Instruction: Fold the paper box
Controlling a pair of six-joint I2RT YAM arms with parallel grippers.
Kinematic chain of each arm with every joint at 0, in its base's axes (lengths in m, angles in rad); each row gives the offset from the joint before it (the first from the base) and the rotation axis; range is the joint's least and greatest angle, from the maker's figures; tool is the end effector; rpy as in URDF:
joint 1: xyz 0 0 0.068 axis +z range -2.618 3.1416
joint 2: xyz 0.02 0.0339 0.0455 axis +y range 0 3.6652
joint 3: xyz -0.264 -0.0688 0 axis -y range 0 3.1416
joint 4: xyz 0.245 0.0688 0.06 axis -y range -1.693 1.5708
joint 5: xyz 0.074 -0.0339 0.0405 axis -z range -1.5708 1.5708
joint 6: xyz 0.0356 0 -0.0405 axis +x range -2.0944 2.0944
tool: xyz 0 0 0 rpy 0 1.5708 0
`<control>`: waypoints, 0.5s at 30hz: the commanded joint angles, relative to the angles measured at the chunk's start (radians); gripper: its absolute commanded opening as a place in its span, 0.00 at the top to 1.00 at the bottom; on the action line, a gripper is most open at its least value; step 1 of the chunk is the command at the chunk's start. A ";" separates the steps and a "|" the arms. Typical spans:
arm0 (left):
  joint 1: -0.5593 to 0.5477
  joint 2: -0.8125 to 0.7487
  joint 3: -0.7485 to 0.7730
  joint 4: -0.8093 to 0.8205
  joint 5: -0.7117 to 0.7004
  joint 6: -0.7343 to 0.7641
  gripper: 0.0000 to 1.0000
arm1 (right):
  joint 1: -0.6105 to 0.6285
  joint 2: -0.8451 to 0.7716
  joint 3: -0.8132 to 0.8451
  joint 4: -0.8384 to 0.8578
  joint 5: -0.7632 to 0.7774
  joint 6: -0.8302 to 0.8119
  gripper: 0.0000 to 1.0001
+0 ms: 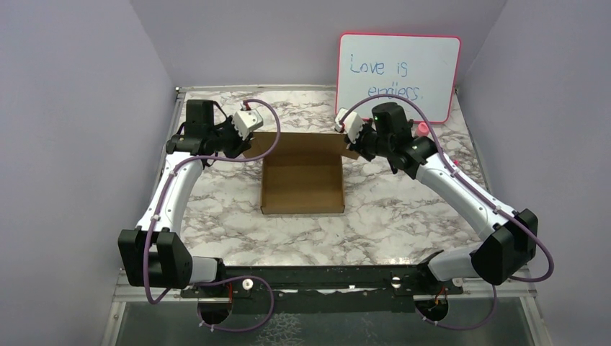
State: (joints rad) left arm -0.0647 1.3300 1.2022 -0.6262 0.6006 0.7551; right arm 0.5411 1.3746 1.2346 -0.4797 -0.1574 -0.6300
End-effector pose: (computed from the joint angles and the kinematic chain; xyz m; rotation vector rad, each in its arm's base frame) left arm 0.2812 -0.0384 0.3274 1.1308 1.8733 -0.3144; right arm 0.2614 0.1636 0.3343 -1.2800 1.7699 0.1220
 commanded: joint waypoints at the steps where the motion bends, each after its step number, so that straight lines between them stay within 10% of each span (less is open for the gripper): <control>1: 0.003 -0.023 0.019 -0.015 0.106 0.044 0.87 | -0.005 0.008 0.017 0.035 -0.021 -0.008 0.99; 15: -0.009 -0.097 -0.006 0.095 0.072 -0.165 1.00 | -0.005 0.047 0.060 0.077 0.042 0.127 0.99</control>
State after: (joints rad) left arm -0.0635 1.2980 1.2018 -0.6285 0.6529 0.7300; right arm 0.5392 1.3880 1.2438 -0.4454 -0.1631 -0.5838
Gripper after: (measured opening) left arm 0.008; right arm 0.026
